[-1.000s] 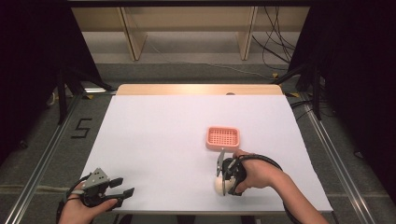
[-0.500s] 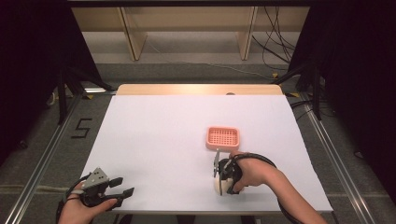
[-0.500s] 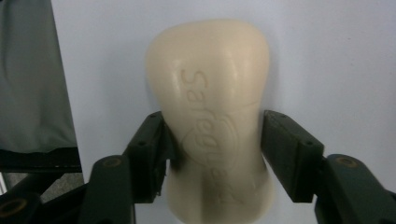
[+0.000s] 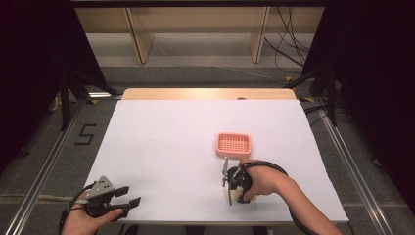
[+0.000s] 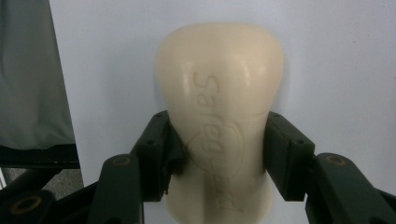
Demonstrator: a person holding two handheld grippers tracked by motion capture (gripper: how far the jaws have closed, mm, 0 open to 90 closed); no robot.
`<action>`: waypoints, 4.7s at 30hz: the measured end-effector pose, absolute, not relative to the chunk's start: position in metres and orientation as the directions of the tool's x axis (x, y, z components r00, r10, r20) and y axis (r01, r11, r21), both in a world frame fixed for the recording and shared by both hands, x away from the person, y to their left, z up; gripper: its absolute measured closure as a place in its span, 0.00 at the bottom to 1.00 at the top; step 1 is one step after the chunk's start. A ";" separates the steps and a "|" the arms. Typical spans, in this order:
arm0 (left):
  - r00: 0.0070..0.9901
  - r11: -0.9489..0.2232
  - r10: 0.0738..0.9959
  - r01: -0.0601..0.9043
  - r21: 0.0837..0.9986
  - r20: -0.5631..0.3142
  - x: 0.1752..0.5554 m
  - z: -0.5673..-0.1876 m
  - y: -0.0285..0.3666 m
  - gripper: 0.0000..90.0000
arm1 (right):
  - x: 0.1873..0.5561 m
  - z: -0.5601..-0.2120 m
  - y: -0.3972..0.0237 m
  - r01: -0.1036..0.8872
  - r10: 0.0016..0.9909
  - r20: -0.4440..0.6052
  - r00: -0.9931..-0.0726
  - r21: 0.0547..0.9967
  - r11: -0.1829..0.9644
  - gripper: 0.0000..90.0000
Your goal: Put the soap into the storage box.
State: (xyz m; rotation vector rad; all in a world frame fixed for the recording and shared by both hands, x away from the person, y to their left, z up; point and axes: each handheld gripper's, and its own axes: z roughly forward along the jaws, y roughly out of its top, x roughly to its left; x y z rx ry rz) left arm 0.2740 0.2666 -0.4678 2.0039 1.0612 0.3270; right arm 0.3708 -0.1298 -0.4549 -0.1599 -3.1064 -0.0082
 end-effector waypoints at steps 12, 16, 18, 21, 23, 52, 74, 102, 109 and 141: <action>0.608 -0.298 0.781 0.564 0.770 -0.144 0.274 -0.468 0.266 0.42 | 0.370 -0.454 -0.132 0.143 0.142 0.027 -0.989 0.035 0.989 0.56; 0.603 -0.295 0.784 0.570 0.767 -0.146 0.274 -0.468 0.267 0.42 | 0.371 -0.453 -0.133 0.148 0.147 0.039 -0.988 0.038 0.988 0.56; 0.606 -0.298 0.780 0.576 0.761 -0.154 0.274 -0.468 0.267 0.42 | 0.373 -0.455 -0.134 0.103 0.100 0.037 -0.994 0.071 0.992 0.56; 0.606 -0.297 0.781 0.576 0.762 -0.154 0.274 -0.468 0.267 0.42 | 0.374 -0.454 -0.135 0.100 0.098 0.037 -0.995 0.066 0.993 0.56; 0.607 -0.298 0.780 0.576 0.761 -0.154 0.274 -0.468 0.267 0.42 | 0.370 -0.451 -0.135 0.152 0.150 0.045 -0.988 0.038 0.988 0.56; 0.613 -0.319 0.781 0.555 0.768 -0.118 0.275 -0.467 0.269 0.42 | 0.384 -0.431 -0.139 0.123 0.123 0.008 -0.992 0.060 0.991 0.56; 0.610 -0.320 0.784 0.557 0.767 -0.116 0.275 -0.467 0.269 0.42 | 0.391 -0.418 -0.142 0.152 0.152 0.002 -0.988 0.056 0.987 0.56; 0.611 -0.306 0.781 0.559 0.771 -0.133 0.275 -0.469 0.266 0.42 | 0.410 -0.403 -0.143 0.171 0.173 -0.038 -0.984 0.051 0.984 0.56; 0.607 -0.297 0.780 0.574 0.763 -0.153 0.274 -0.468 0.267 0.42 | 0.417 -0.401 -0.142 0.101 0.106 -0.059 -0.993 0.090 0.991 0.56; 0.607 -0.297 0.783 0.557 0.775 -0.136 0.274 -0.467 0.266 0.42 | 0.432 -0.391 -0.138 0.140 0.145 -0.073 -0.987 0.072 0.988 0.56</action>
